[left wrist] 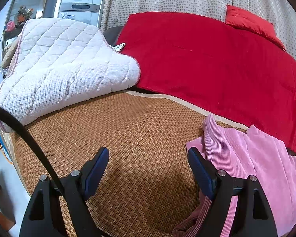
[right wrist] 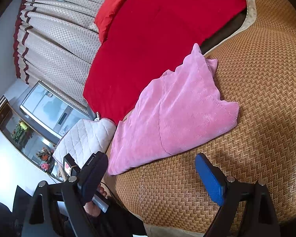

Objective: Fold large clothes

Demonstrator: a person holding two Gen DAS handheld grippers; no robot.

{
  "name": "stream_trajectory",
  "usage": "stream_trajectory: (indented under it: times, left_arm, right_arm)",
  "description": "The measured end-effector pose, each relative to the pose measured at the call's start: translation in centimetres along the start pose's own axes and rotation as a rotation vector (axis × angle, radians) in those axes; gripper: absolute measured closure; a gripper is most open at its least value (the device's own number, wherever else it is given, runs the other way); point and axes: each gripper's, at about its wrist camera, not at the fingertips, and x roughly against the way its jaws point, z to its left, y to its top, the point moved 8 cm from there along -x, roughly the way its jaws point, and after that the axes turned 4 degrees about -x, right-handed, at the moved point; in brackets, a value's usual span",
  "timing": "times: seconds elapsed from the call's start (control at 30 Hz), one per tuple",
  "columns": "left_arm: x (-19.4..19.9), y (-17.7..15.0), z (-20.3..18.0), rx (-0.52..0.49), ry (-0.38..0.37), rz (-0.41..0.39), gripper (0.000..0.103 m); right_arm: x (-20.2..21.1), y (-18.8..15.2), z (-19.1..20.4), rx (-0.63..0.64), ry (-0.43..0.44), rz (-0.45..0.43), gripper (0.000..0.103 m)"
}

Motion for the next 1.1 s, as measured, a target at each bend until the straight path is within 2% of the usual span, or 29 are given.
stream_trajectory:
  times: [0.43, 0.5, 0.57, 0.77, 1.1]
  left_arm:
    - [0.2, 0.1, 0.0, 0.016, -0.005, -0.004, 0.021]
    - [0.3, 0.1, 0.0, 0.023, -0.011, -0.004, 0.018]
    - [0.3, -0.2, -0.1, 0.024, -0.022, 0.014, 0.018]
    - [1.6, -0.6, -1.2, -0.022, -0.051, 0.009, 0.018]
    - [0.7, -1.4, -2.3, -0.046, -0.094, 0.078, 0.018]
  right_arm:
    - [-0.3, -0.2, 0.0, 0.0, 0.001, 0.015, 0.012]
    - [-0.2, -0.2, -0.2, -0.001, -0.001, 0.018, 0.012]
    - [-0.2, -0.1, -0.5, -0.008, 0.0, 0.019, 0.009]
    - [0.1, 0.3, -0.8, -0.043, 0.041, 0.02, 0.008]
    - [-0.4, -0.1, -0.9, -0.03, 0.006, 0.032, 0.008]
